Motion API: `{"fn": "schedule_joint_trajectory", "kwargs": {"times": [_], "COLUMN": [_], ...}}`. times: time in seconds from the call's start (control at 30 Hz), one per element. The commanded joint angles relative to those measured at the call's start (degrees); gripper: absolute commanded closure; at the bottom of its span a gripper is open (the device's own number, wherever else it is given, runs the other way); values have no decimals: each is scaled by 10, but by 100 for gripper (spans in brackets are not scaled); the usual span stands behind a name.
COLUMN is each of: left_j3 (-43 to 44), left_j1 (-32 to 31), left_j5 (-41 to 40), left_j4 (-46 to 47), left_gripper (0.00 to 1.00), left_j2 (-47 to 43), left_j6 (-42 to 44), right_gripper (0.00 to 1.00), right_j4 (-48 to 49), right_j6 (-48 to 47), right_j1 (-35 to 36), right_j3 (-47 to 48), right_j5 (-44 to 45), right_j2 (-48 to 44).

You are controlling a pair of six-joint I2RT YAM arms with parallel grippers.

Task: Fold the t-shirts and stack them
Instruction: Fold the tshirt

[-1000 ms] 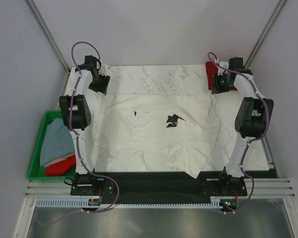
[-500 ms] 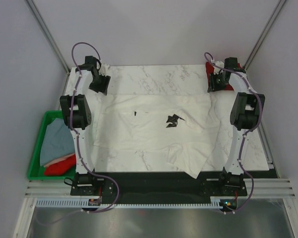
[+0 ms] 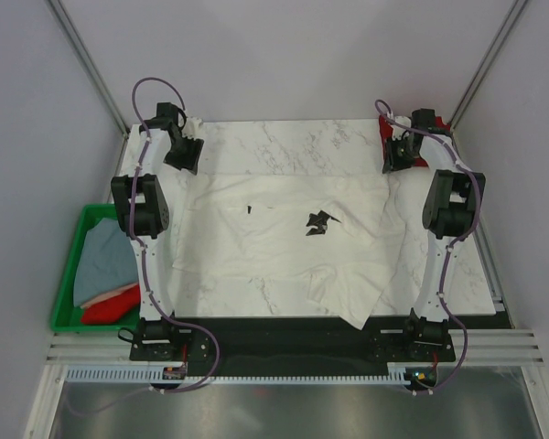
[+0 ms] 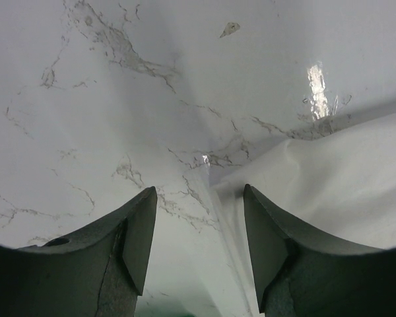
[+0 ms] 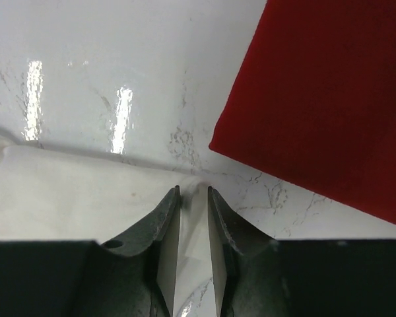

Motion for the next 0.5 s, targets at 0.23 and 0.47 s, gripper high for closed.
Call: {"fn": "schedule_joint_trajectory", "kwargs": {"times": [0.23,0.47], "left_j3": [24,22], "left_j1": [1,1], "left_j5": [66,62], "left_j4": [-15,-18], "left_gripper": [36,37], "left_j2": [0,-6], "left_j6": [-14,-7], "right_gripper": [60,62], "right_j4": [13,14], "right_j6": [-1,-6], "right_j1": [-1,-2], "right_j3": [26,38], "right_j5": [-1,-14], "right_j2": [26,16]}}
